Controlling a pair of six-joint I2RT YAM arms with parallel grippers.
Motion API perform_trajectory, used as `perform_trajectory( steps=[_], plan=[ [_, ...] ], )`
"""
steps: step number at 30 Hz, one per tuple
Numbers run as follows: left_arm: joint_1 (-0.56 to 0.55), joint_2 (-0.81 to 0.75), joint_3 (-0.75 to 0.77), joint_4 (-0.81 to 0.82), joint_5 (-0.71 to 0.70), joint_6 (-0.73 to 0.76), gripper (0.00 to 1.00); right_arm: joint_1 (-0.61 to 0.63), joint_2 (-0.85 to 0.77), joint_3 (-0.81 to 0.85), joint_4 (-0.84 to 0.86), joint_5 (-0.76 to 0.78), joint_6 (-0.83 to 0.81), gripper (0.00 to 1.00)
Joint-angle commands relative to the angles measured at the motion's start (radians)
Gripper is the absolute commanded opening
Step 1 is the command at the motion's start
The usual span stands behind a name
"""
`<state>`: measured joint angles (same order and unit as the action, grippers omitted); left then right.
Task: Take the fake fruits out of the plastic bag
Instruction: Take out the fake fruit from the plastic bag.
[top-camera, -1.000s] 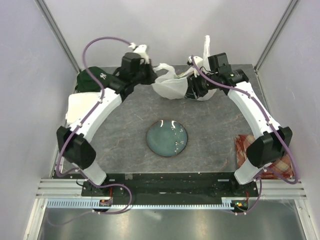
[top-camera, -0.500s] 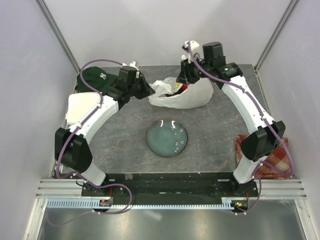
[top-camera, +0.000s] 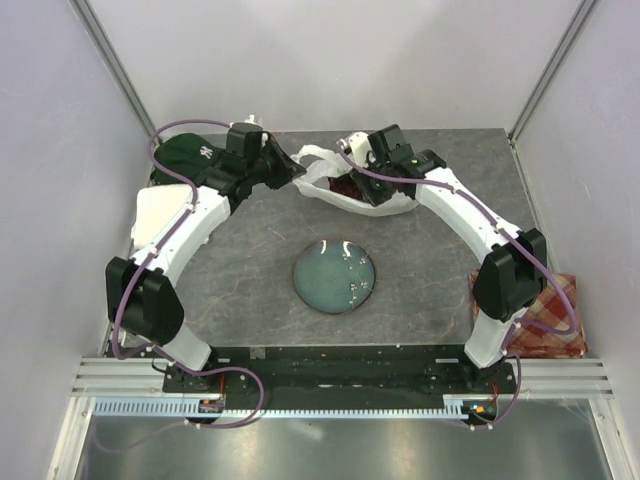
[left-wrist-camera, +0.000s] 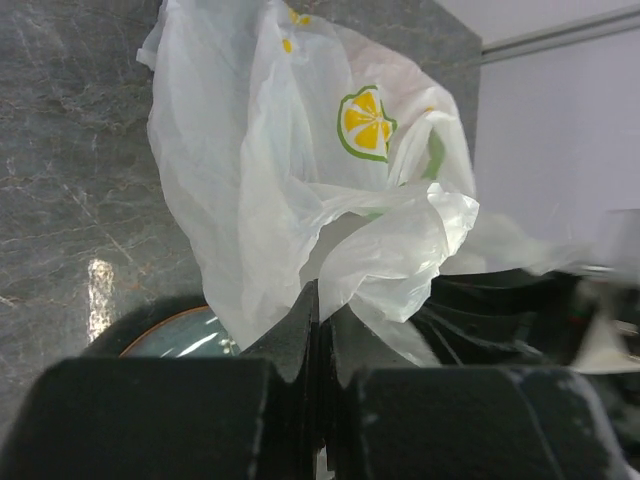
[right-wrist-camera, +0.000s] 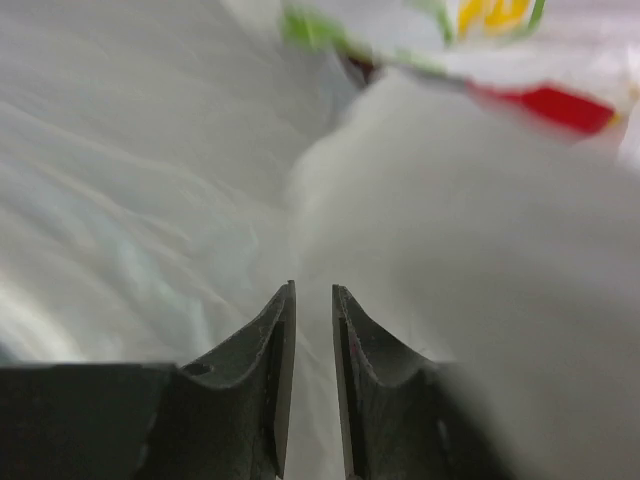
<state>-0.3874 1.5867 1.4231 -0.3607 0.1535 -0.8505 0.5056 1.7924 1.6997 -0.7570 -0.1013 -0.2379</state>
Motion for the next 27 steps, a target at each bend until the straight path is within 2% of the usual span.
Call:
perform_trajectory(
  steps=[1, 4, 6, 7, 10, 14, 17, 21, 24, 27],
  plan=[
    [0.013, -0.025, 0.028, 0.052, 0.096, -0.058, 0.02, -0.021, -0.065, -0.113, -0.004, 0.169, -0.032, 0.28],
    [0.013, -0.027, -0.007, 0.081, 0.144, -0.033, 0.02, -0.044, -0.077, -0.164, 0.018, 0.192, -0.021, 0.28],
    [0.013, -0.024, -0.022, 0.085, 0.150, -0.025, 0.02, -0.058, -0.061, -0.152, 0.030, 0.175, -0.018, 0.32],
    [0.013, -0.022, -0.038, 0.089, 0.149, -0.019, 0.02, -0.059, -0.023, -0.120, 0.036, 0.167, -0.021, 0.39],
    [0.013, -0.005, -0.046, 0.094, 0.158, -0.012, 0.02, -0.059, 0.083, -0.007, 0.039, 0.103, -0.021, 0.52],
    [0.013, 0.006, -0.061, 0.076, 0.111, -0.004, 0.02, -0.059, 0.212, 0.118, 0.051, 0.115, 0.012, 0.62],
    [0.025, 0.027, -0.070, 0.048, 0.051, -0.034, 0.02, -0.065, 0.252, 0.126, 0.085, 0.155, 0.044, 0.70],
    [0.027, 0.073, -0.043, 0.049, 0.069, -0.036, 0.01, -0.082, 0.286, 0.120, 0.133, 0.228, 0.130, 0.81],
    [0.027, 0.114, -0.021, 0.055, 0.078, -0.025, 0.02, -0.099, 0.314, 0.158, 0.160, 0.278, 0.187, 0.98],
    [0.027, 0.139, -0.015, 0.062, 0.081, -0.003, 0.02, -0.110, 0.360, 0.228, 0.166, 0.285, 0.201, 0.98]
  ],
)
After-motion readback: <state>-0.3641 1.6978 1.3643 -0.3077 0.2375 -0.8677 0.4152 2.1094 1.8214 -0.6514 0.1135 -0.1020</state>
